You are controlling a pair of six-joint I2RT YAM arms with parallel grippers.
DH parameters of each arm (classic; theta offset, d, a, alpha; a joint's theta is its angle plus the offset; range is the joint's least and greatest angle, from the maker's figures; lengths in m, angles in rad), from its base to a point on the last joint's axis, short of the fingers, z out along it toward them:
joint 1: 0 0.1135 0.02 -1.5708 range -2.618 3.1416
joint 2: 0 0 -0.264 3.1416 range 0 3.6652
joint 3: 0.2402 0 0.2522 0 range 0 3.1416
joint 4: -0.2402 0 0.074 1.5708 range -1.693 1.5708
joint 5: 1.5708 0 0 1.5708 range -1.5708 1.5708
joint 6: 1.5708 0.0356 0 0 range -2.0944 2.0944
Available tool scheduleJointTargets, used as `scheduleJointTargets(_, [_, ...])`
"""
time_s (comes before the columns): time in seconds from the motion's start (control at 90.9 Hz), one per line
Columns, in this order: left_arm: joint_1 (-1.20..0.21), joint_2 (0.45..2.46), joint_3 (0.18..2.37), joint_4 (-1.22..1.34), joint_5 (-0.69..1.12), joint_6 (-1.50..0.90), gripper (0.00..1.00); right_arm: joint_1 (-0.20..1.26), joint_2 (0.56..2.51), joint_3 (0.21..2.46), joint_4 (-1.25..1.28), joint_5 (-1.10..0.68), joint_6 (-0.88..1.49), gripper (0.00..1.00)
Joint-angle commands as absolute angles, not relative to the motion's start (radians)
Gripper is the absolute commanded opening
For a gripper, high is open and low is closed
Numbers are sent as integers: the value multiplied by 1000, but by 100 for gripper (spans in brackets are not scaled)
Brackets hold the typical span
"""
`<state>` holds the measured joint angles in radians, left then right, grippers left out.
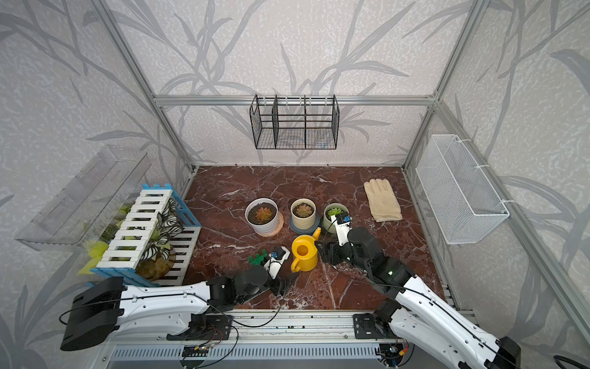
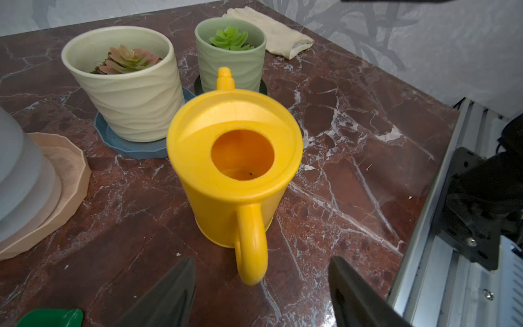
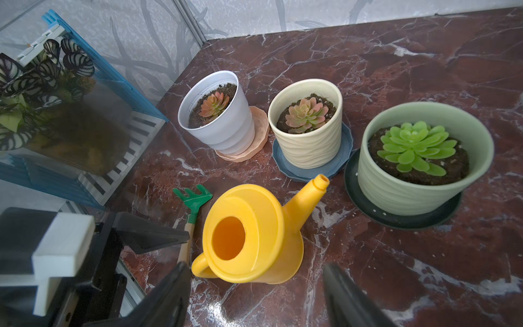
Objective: Water the succulent around the soil edge
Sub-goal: Place the watering can at the center of the board.
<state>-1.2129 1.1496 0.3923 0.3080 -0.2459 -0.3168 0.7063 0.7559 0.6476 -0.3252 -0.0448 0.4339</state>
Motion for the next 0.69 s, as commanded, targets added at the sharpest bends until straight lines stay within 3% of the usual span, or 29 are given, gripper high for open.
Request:
scheduleJointTargets(0.0, [-1217,1189,421,346,-264,-293,70,697,754,650,-318,-29,442,76])
scheduleJointTargets(0.187, [-1215,1259,429,380,-292,-281,51,691,734,640,-314,-28,446,76])
scheduleJointTargets(0.33, [-1214,1300,445,403,-279,-256,44,689,732,636,-317,-16,448,76])
scheduleJointTargets(0.528, [-1212,1340,461,425,-264,-233,44,688,731,631,-315,2,451,76])
scheduleJointTargets(0.682, [-1209,1370,479,423,-256,-212,30,687,722,626,-315,15,451,76])
